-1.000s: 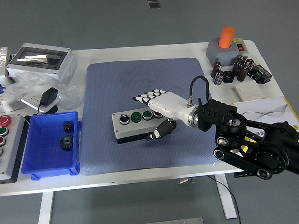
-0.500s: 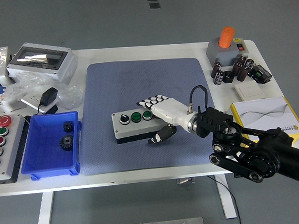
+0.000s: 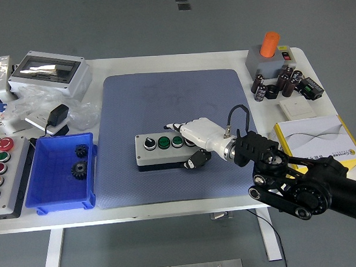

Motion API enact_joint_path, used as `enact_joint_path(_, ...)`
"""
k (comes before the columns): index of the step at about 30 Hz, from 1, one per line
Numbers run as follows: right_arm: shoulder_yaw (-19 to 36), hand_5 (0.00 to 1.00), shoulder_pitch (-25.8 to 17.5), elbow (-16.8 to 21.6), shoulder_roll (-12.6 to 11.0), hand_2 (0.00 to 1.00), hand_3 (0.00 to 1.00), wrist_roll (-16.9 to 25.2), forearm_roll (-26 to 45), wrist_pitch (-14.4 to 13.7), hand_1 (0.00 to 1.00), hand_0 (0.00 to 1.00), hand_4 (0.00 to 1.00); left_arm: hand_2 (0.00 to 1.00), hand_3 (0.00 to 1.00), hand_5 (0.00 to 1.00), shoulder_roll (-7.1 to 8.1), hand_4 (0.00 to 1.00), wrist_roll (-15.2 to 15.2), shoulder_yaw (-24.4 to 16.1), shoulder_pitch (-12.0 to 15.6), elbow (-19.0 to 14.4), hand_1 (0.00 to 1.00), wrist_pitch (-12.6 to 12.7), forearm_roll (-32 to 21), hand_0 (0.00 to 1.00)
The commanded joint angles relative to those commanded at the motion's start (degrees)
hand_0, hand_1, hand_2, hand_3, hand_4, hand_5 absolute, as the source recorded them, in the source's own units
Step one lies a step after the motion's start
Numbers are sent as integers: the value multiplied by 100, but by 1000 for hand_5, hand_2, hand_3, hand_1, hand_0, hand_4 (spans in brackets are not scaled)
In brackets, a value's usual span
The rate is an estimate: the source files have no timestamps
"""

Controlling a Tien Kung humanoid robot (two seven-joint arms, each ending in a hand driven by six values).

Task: Pick up the button,place it on the desk,press the button,press the button

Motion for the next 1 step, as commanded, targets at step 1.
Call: enact_joint_path(1, 7, 161, -17, -20, 1, 663, 870, -29, -3, -29, 647, 506, 896, 571, 552, 2, 2, 407, -1, 5, 3, 0, 762, 0, -6, 744)
